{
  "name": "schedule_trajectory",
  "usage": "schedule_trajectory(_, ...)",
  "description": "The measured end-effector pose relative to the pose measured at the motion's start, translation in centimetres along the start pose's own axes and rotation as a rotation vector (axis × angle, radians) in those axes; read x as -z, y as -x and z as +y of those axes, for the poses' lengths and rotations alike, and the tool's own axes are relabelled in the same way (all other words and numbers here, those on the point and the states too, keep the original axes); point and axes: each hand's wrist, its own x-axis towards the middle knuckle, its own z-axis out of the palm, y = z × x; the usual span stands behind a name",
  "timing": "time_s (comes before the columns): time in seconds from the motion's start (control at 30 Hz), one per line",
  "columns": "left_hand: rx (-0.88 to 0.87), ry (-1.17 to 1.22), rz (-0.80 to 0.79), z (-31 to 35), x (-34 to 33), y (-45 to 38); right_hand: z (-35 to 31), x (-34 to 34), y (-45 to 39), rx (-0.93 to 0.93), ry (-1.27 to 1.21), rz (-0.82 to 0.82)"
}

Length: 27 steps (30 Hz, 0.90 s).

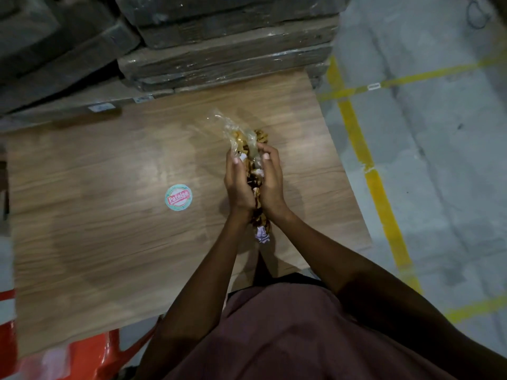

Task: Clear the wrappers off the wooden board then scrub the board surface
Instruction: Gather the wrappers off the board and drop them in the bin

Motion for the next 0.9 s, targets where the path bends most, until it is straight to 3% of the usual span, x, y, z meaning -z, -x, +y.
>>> schedule_trajectory(0.33, -0.05, 0.021, -0.304, 4.2, 0.7, 5.3, -4.4, 1.5, 7.1, 0.081, 0.026, 0.328)
schedule_trajectory(0.63, 0.006, -0.056, -0.64, 3.1, -2.2, 13.5, -5.0, 7.8, 14.5, 0.076, 0.018, 0.663)
schedule_trajectory(0.9, 0.121, -0.177, -0.866, 1.7, -7.1, 20.2, -4.0, 15.5, 18.4, -0.097, -0.069, 0.921)
